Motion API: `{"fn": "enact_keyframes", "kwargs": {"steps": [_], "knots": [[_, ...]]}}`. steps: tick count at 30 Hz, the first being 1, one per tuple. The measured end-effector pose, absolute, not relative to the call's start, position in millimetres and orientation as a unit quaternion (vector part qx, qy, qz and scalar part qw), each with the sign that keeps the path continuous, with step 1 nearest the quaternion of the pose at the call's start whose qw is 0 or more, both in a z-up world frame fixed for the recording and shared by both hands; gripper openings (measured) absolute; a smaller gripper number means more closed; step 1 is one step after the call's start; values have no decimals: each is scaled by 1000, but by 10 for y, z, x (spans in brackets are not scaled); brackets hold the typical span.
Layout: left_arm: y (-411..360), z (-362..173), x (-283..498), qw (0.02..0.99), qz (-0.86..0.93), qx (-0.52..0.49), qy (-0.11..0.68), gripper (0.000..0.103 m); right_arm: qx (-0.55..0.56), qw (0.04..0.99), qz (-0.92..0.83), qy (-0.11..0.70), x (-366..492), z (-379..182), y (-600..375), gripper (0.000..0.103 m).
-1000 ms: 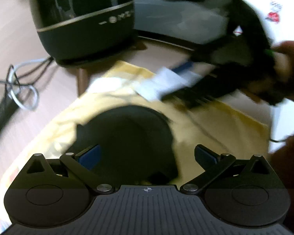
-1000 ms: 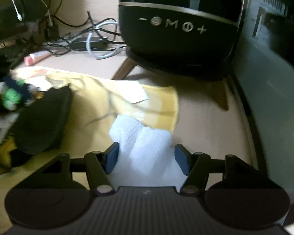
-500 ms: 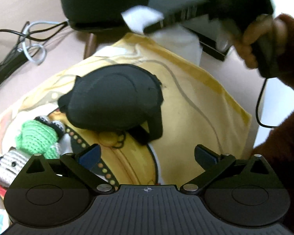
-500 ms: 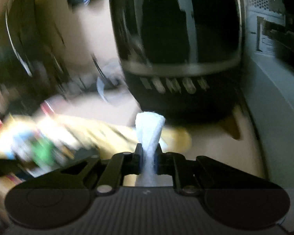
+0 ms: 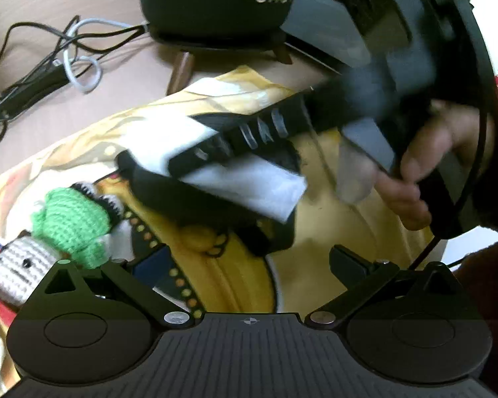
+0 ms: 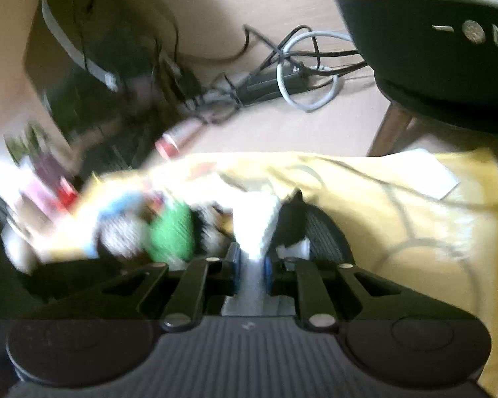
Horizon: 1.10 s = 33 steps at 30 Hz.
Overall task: Clean container
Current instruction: 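Wipe the black eye mask's outer face with the tissue in the right tool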
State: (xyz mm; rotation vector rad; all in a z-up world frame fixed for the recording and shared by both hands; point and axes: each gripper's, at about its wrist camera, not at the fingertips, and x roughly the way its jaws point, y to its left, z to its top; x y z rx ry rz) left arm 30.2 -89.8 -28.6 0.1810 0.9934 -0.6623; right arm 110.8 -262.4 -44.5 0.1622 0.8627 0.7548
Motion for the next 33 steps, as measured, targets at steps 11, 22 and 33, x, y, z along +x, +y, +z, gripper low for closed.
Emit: {"fn": "enact_keyframes", "kwargs": {"steps": [11,22,33], "knots": [[-954,-318,383,822,-296,88,479,103,-48,865,312,390,843,-350,-2758,40],[-1001,-338,388,815,-307,97,482,103,93,825,342,441,733,-321,-2915,18],[-1157,-273,399,812,-344,113,458,103,99,866,222,436,1010,-455,-3338,18]]}}
